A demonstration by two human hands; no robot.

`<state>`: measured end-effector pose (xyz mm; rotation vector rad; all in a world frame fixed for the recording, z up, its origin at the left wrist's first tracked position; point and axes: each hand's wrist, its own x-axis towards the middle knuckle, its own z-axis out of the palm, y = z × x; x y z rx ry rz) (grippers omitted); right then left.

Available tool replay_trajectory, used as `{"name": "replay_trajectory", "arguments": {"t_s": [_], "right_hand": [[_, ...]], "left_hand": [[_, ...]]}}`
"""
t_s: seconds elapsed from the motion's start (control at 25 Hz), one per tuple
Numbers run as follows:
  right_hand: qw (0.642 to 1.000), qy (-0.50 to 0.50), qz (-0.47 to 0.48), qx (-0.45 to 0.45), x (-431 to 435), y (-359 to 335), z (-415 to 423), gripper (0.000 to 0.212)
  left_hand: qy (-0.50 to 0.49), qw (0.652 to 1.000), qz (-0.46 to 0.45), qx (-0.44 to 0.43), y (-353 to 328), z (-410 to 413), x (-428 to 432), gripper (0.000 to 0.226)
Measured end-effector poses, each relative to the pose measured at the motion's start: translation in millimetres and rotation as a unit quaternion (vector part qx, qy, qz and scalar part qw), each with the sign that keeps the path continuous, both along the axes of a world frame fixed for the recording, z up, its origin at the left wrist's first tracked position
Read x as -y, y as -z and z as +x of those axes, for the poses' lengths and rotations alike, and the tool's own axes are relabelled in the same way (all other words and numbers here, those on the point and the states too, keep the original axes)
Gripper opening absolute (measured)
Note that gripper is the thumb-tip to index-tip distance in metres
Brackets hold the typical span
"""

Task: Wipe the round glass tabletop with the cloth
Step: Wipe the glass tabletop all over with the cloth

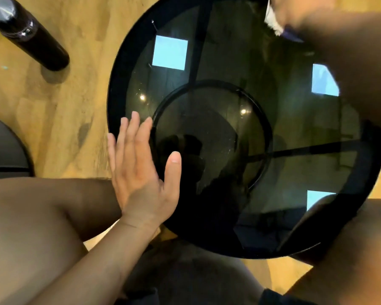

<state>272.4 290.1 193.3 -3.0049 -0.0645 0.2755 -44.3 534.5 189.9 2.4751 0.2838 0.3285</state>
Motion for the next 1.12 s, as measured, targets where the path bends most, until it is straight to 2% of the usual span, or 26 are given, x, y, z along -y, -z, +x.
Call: {"name": "replay_trajectory", "arguments": {"t_s": [0.08, 0.16, 0.24, 0.36, 0.56, 0.64, 0.72, 0.84, 1.0, 1.12], "right_hand": [[0.996, 0.036, 0.03, 0.082, -3.0, -8.3, -5.0, 0.039], [0.986, 0.021, 0.022, 0.162, -12.7, -21.8, -16.1, 0.037], [0.988, -0.018, -0.006, 0.153, -20.6, -30.5, -48.4, 0.042], [0.99, -0.049, 0.001, 0.129, -22.9, -22.4, -139.7, 0.037], [0.987, -0.11, 0.096, 0.073, -24.9, -23.2, -329.1, 0.031], [0.973, -0.156, 0.133, 0.105, -24.9, -20.4, -372.1, 0.029], [0.962, -0.217, 0.121, 0.111, -23.7, -19.3, -378.1, 0.027], [0.953, -0.269, 0.094, 0.101, -22.9, -22.6, -340.8, 0.033], [0.962, -0.221, 0.096, 0.13, -25.6, -19.7, -271.3, 0.033], [0.974, -0.173, 0.083, 0.119, -28.5, -19.4, -209.4, 0.03]], "left_hand": [[0.001, 1.0, -0.004, -0.006, -1.4, 0.3, 0.7, 0.062], [0.002, 1.0, -0.008, -0.004, -5.4, -0.7, 1.2, 0.063], [0.005, 1.0, -0.005, -0.001, -6.5, 0.0, 0.8, 0.063], [-0.001, 1.0, 0.022, -0.016, -3.7, 1.1, -1.2, 0.062], [0.007, 0.999, 0.025, -0.02, -8.5, -1.9, 2.0, 0.064], [0.003, 0.999, 0.031, -0.02, -8.0, -2.3, 2.6, 0.062], [-0.003, 0.999, 0.035, -0.023, -6.7, -2.7, 2.9, 0.061], [-0.002, 0.999, 0.034, -0.026, -5.6, -2.0, 3.8, 0.061], [0.0, 0.999, 0.033, -0.017, -5.1, -2.1, 2.7, 0.061], [-0.001, 1.0, 0.019, -0.015, -4.2, -1.1, 2.1, 0.061]]}}
